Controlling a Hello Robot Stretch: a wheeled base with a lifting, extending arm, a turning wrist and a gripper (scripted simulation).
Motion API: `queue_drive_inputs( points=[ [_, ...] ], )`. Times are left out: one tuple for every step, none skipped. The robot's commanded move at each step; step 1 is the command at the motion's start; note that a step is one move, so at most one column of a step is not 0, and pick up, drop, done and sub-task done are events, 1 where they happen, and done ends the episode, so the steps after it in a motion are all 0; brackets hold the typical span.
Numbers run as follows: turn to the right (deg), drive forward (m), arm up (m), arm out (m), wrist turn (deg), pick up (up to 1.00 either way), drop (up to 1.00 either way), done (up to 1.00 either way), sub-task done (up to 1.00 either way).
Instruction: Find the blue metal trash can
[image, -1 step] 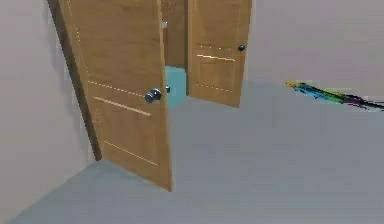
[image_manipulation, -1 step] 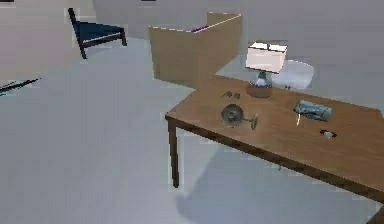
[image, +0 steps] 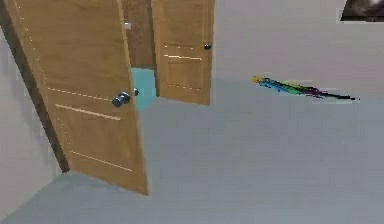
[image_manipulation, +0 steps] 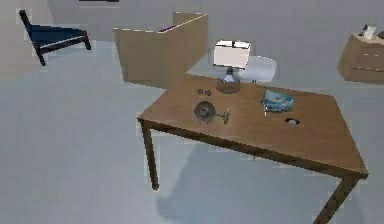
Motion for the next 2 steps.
queue_drive_inputs(
  points=[
    [0.0, 1.00, 0.00, 0.00, 0.0, 0.00, 0.00, 0.00, 0.00],
    [3.0, 0.00, 0.00, 0.00, 0.0, 0.00, 0.00, 0.00, 0.00]
  ],
)
